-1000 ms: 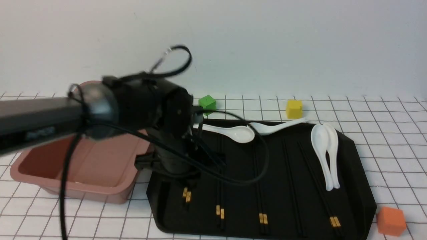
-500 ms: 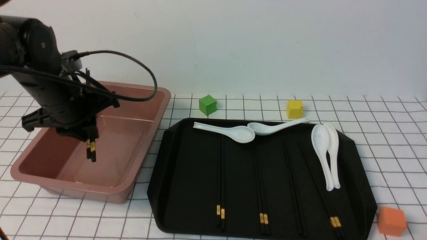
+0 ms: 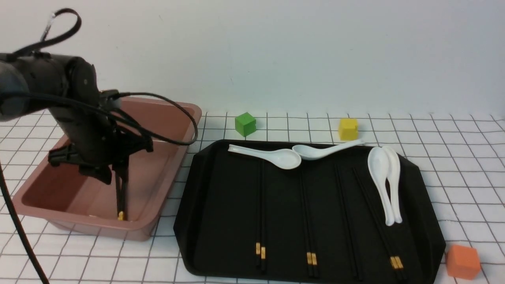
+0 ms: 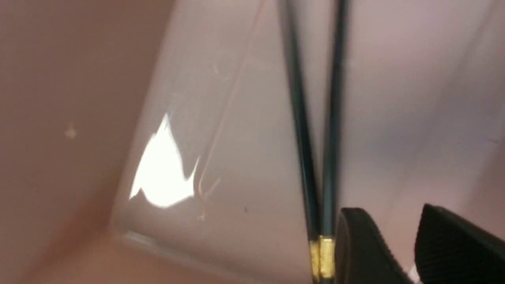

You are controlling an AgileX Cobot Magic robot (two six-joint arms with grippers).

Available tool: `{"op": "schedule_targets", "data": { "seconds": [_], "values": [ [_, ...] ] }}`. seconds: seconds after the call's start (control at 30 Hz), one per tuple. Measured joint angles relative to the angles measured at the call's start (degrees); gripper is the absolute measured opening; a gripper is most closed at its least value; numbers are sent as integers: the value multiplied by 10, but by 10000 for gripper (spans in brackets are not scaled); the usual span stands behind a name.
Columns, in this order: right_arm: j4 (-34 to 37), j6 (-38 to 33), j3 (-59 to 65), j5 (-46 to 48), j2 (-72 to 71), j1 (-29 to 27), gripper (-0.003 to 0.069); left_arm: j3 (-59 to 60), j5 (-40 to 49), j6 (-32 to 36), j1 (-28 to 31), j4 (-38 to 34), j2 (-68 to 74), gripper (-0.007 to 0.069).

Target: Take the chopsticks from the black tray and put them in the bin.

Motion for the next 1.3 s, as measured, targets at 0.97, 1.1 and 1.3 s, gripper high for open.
{"op": "schedule_targets", "data": {
  "seconds": [0.97, 1.1, 1.3],
  "values": [
    [0, 0, 0, 0, 0, 0, 240, 664, -451, 66, 0, -167, -737, -13],
    [0, 0, 0, 0, 0, 0, 240, 673, -464, 66, 0, -169, -773, -13],
    [0, 0, 0, 0, 0, 0, 240, 674, -465, 66, 0, -169, -776, -13]
  ]
}}
